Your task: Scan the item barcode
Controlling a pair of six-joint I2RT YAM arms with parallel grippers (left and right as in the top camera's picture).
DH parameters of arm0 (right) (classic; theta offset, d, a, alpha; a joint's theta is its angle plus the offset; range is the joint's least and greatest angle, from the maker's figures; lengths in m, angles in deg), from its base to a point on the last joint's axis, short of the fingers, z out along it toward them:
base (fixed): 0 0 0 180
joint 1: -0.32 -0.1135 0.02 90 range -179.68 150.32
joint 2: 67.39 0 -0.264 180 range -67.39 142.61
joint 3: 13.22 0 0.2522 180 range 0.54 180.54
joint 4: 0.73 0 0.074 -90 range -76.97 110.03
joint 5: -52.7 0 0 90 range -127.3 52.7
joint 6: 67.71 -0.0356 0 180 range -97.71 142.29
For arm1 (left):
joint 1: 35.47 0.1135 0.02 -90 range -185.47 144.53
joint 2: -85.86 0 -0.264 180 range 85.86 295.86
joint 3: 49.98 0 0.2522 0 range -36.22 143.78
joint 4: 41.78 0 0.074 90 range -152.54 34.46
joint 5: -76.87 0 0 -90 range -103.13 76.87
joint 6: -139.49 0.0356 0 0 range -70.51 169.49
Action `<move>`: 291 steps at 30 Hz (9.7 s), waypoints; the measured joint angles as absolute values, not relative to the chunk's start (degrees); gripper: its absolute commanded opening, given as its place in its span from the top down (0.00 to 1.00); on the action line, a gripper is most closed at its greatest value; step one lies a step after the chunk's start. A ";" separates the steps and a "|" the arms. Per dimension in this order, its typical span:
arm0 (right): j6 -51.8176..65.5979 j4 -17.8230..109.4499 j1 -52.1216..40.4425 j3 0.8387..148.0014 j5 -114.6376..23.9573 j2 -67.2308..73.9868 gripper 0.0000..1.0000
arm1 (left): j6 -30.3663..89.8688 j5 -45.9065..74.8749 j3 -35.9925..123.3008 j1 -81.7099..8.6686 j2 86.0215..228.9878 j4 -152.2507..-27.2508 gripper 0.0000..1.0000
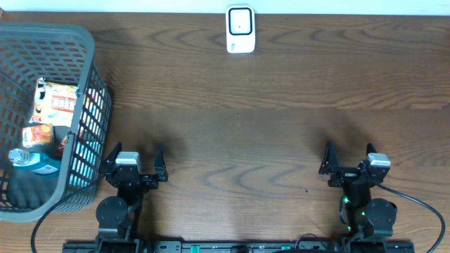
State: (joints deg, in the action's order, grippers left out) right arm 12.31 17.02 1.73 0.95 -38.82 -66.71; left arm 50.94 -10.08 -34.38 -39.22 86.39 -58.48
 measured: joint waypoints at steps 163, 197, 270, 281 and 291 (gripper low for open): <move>12.31 17.04 1.73 0.95 -38.82 -66.66 0.01 | 42.55 17.78 21.95 -39.22 122.06 -91.05 0.02; 12.31 17.04 1.34 0.95 -38.82 -66.66 0.01 | 5.35 -25.47 61.38 -12.97 160.68 -127.51 0.02; 12.31 17.04 0.99 0.95 -38.79 -66.66 0.01 | 3.73 -22.50 48.88 8.49 187.00 -121.19 0.81; 12.31 17.04 0.99 0.95 -38.79 -66.66 0.01 | 3.71 -22.21 48.88 8.49 186.04 -121.50 0.81; 12.31 17.04 0.99 0.95 -38.79 -66.66 0.01 | 3.93 -13.93 49.97 8.56 166.35 -118.07 0.81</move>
